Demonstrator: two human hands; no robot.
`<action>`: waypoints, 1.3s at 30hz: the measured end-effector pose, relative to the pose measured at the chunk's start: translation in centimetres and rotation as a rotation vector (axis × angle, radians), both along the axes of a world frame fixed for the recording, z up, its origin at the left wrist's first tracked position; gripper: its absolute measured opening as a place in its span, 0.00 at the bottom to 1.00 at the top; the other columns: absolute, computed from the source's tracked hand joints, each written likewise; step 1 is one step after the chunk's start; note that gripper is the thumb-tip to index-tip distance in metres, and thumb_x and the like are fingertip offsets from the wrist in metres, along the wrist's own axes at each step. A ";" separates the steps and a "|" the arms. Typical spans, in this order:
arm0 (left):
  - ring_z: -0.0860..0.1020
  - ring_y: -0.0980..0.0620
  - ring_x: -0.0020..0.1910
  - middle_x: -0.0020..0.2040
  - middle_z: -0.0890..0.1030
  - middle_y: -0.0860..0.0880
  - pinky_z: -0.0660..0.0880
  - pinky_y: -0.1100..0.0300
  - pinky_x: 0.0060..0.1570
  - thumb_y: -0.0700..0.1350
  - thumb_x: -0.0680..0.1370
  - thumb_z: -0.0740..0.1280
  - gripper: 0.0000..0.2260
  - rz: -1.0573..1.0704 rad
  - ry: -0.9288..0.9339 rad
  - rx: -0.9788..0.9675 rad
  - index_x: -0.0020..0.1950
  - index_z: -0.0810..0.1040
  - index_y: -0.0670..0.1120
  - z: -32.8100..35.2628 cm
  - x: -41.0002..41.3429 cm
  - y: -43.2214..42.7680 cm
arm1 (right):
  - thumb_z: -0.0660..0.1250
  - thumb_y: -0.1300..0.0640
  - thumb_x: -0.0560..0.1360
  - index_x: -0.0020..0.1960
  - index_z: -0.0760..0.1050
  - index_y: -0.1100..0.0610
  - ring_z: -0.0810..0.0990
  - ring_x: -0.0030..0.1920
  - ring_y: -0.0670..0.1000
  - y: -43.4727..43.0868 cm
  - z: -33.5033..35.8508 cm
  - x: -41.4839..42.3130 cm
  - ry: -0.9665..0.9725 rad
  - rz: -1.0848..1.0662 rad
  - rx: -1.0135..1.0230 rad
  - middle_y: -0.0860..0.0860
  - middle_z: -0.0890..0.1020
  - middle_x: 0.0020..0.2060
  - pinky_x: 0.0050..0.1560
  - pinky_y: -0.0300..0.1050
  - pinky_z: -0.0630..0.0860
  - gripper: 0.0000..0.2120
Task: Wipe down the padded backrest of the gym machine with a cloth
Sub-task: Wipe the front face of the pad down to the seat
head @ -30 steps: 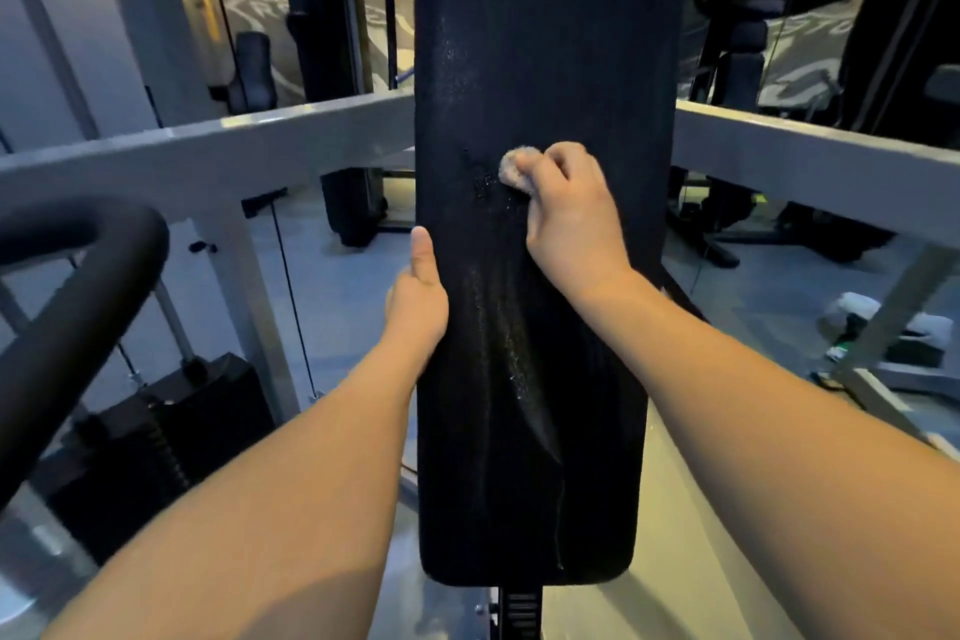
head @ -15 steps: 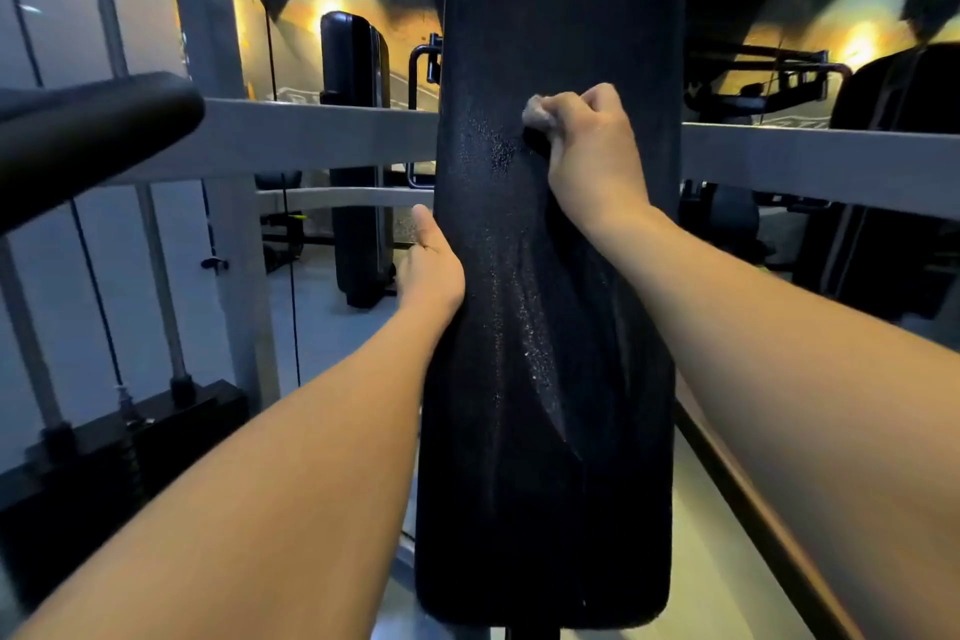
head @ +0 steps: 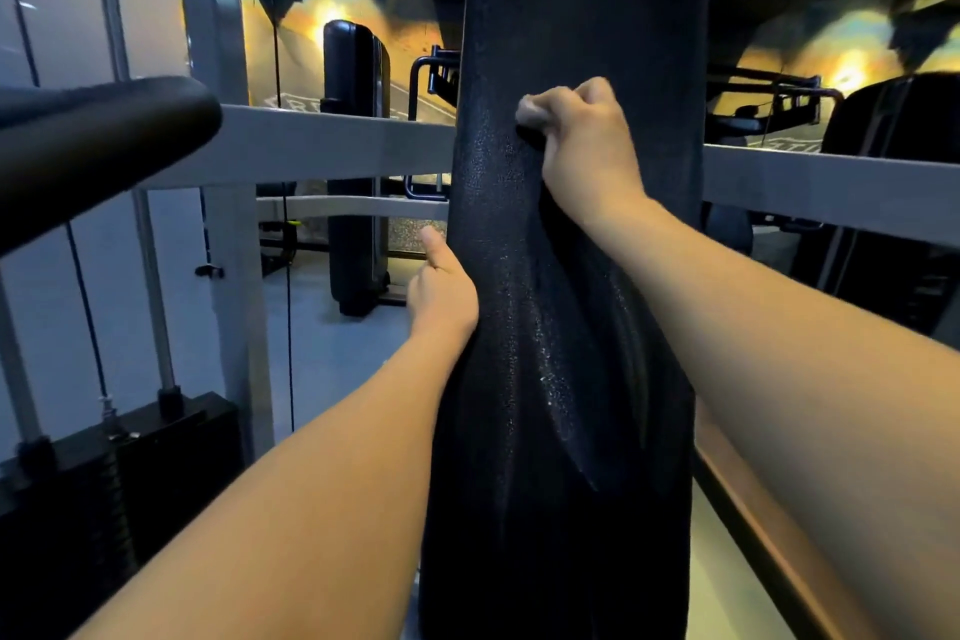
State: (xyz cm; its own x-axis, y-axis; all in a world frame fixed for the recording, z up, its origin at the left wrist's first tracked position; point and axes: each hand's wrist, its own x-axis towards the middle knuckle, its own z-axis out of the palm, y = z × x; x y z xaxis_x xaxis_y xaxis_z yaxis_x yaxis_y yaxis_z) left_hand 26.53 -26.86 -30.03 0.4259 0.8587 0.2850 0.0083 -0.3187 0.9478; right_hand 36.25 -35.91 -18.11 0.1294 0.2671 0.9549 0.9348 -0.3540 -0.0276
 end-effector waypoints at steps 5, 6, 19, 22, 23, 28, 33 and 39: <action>0.74 0.36 0.64 0.63 0.77 0.32 0.69 0.47 0.66 0.61 0.84 0.38 0.39 0.014 0.013 0.015 0.64 0.77 0.33 0.3 -0.2 -0.2 | 0.65 0.70 0.72 0.57 0.82 0.57 0.76 0.49 0.61 0.4 -5.6 -2.1 -0.114 0.076 -0.186 0.59 0.77 0.49 0.49 0.55 0.77 0.17; 0.74 0.36 0.65 0.64 0.76 0.32 0.69 0.48 0.66 0.61 0.84 0.38 0.39 0.009 0.020 0.016 0.65 0.76 0.33 0.4 -0.2 -0.2 | 0.65 0.70 0.73 0.58 0.81 0.57 0.75 0.49 0.60 -0.4 -6.9 -2.6 -0.143 0.116 -0.266 0.58 0.76 0.50 0.47 0.55 0.77 0.17; 0.71 0.36 0.68 0.70 0.72 0.34 0.66 0.47 0.70 0.61 0.84 0.39 0.37 0.059 -0.004 0.000 0.69 0.72 0.33 0.2 0.2 -0.9 | 0.61 0.68 0.77 0.57 0.81 0.59 0.76 0.53 0.64 -6.9 -2.5 4.2 -0.025 -0.143 -0.024 0.60 0.78 0.53 0.55 0.55 0.75 0.13; 0.69 0.37 0.71 0.72 0.71 0.35 0.63 0.49 0.73 0.59 0.85 0.41 0.35 0.052 -0.004 0.000 0.72 0.70 0.33 0.5 0.1 -1.2 | 0.60 0.68 0.75 0.55 0.80 0.58 0.75 0.50 0.59 -7.9 -7.3 2.3 -0.123 0.017 -0.169 0.57 0.78 0.51 0.54 0.49 0.73 0.15; 0.69 0.37 0.71 0.72 0.71 0.35 0.62 0.49 0.73 0.59 0.86 0.41 0.35 0.053 -0.001 0.006 0.71 0.70 0.33 0.6 0.0 -1.3 | 0.59 0.67 0.75 0.56 0.80 0.58 0.74 0.49 0.58 -8.4 -8.5 1.9 -0.135 0.050 -0.233 0.56 0.77 0.51 0.53 0.48 0.73 0.15; 0.68 0.37 0.72 0.72 0.71 0.35 0.62 0.50 0.72 0.58 0.86 0.42 0.34 0.070 -0.008 0.014 0.72 0.71 0.34 0.7 -0.2 -1.4 | 0.61 0.65 0.77 0.57 0.79 0.54 0.75 0.49 0.59 -9.8 -4.9 3.4 -0.146 0.019 -0.271 0.56 0.75 0.50 0.51 0.53 0.77 0.14; 0.68 0.38 0.71 0.73 0.70 0.36 0.63 0.50 0.70 0.58 0.86 0.41 0.33 0.081 -0.007 0.024 0.71 0.70 0.34 0.7 -0.1 -1.4 | 0.60 0.65 0.79 0.57 0.79 0.57 0.74 0.55 0.63 -8.3 1.4 6.2 0.075 -0.193 -0.038 0.60 0.74 0.53 0.54 0.47 0.69 0.11; 0.70 0.39 0.69 0.72 0.71 0.37 0.64 0.51 0.67 0.58 0.86 0.41 0.33 0.080 0.014 0.030 0.70 0.71 0.34 0.9 -0.7 -2.2 | 0.62 0.65 0.77 0.58 0.80 0.57 0.75 0.49 0.61 -8.9 -6.4 3.2 -0.076 -0.025 -0.232 0.57 0.78 0.52 0.51 0.53 0.74 0.13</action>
State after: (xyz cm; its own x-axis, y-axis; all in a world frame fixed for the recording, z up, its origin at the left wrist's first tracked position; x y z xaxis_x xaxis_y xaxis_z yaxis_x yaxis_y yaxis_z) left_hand 25.86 -29.04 -29.17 0.3604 0.8815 0.3052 0.0484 -0.3444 0.9376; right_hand 39.42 -44.81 -24.52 0.0689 0.4781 0.8756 0.9218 -0.3660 0.1273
